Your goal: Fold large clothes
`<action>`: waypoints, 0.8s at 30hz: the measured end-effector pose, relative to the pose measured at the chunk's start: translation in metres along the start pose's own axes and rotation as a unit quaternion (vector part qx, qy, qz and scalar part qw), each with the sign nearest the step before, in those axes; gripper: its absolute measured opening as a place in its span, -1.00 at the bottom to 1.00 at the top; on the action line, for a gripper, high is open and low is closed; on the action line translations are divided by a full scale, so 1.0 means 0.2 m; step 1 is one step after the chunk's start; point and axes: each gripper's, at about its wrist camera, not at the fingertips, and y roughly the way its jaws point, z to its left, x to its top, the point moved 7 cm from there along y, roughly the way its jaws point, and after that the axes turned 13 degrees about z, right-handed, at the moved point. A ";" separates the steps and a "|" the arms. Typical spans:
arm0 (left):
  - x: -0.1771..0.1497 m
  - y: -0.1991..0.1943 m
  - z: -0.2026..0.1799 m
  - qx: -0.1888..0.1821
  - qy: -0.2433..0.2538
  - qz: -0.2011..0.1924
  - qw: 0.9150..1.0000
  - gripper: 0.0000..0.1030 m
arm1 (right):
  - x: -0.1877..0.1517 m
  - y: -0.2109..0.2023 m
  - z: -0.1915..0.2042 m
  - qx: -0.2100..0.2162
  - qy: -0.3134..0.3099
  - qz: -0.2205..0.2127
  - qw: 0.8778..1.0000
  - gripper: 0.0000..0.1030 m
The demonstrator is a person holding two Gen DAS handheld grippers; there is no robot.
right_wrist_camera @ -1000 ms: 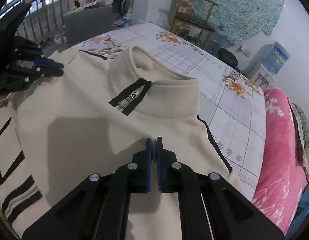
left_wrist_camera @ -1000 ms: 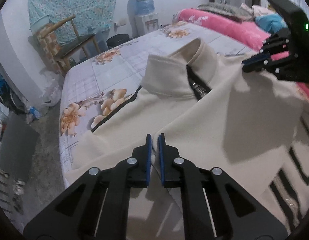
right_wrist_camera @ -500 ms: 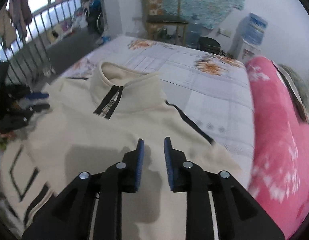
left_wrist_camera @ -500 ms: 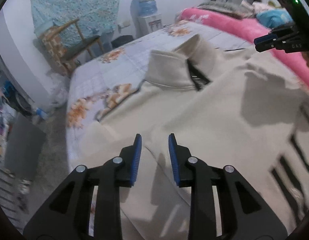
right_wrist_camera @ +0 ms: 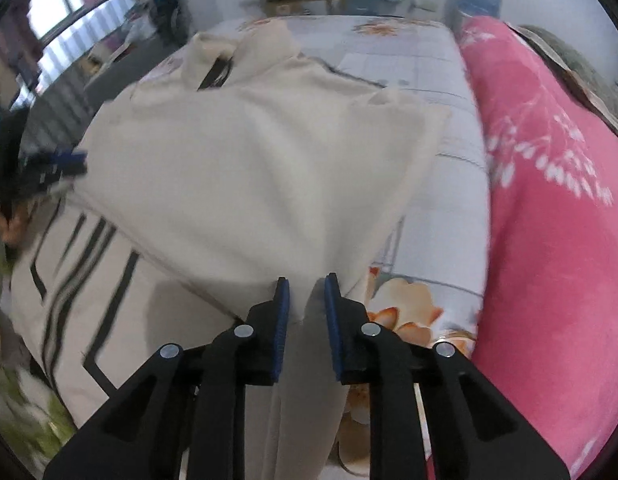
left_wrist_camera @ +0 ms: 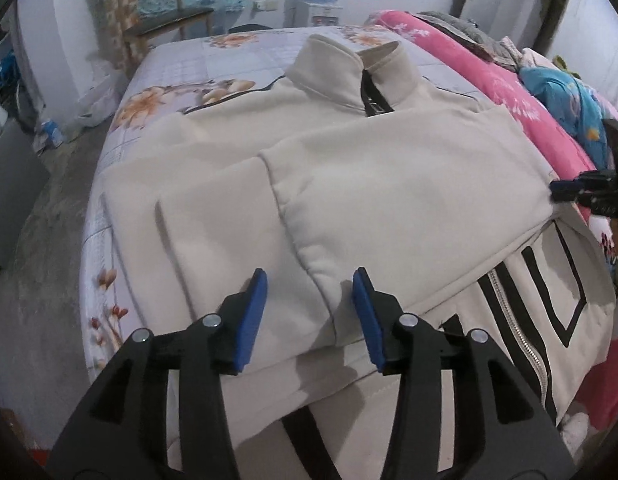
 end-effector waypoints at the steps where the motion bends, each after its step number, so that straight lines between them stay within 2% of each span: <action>1: 0.00 0.00 0.00 0.004 0.001 0.000 1.000 -0.14 | 0.03 -0.03 -0.01 -0.009 0.004 -0.009 1.000 -0.66; 4: 0.00 0.01 -0.02 0.018 0.004 -0.005 1.000 -0.11 | 0.18 -0.08 -0.02 0.006 0.027 -0.036 0.999 -0.66; 6: 0.01 0.01 -0.01 0.019 -0.002 -0.007 1.000 -0.09 | 0.27 -0.02 -0.03 0.014 0.035 -0.026 0.999 -0.66; 7: 0.01 0.01 -0.02 0.021 -0.004 -0.006 1.000 -0.07 | 0.30 0.02 -0.04 0.005 0.033 -0.019 0.999 -0.66; 8: 0.01 0.01 -0.01 0.023 -0.004 -0.006 1.000 -0.05 | 0.34 0.10 -0.10 -0.044 0.032 0.001 0.999 -0.66; 9: 0.01 0.01 -0.01 0.026 -0.004 -0.007 1.000 -0.03 | 0.36 0.15 -0.16 -0.066 0.042 0.015 0.997 -0.66; 10: 0.01 0.01 -0.01 0.026 -0.005 -0.008 1.000 0.02 | 0.39 0.16 -0.20 -0.047 0.052 0.014 0.997 -0.67; 11: 0.01 0.01 -0.01 0.026 -0.007 -0.009 1.000 0.06 | 0.44 0.14 -0.29 -0.042 0.082 0.000 0.996 -0.80; 12: 0.01 0.00 0.00 0.025 -0.010 -0.010 1.000 0.07 | 0.46 0.12 -0.36 -0.065 0.105 -0.008 0.992 -0.86; 14: 0.01 -0.01 0.01 0.016 -0.018 -0.012 1.000 0.13 | 0.48 0.07 -0.46 -0.096 0.142 -0.015 0.985 -0.85; 16: 0.01 -0.02 0.01 0.002 -0.025 -0.016 1.000 0.18 | 0.45 0.02 -0.48 -0.118 0.162 -0.017 0.980 -0.84; 19: 0.00 -0.05 -0.01 -0.018 -0.030 -0.022 0.999 0.35 | 0.34 -0.11 -0.29 -0.085 0.116 -0.052 0.988 -0.75; 20: 0.00 -0.05 -0.02 -0.022 -0.031 -0.022 0.999 0.37 | 0.28 -0.14 -0.19 -0.080 0.089 -0.059 0.991 -0.62; 22: -0.02 -0.03 -0.04 -0.028 -0.031 -0.016 0.999 0.40 | 0.18 -0.15 -0.04 -0.076 0.049 -0.061 0.994 -0.53; 24: -0.02 0.00 -0.04 -0.018 -0.029 -0.010 0.999 0.40 | 0.02 -0.11 0.06 -0.079 0.020 -0.044 0.996 -0.53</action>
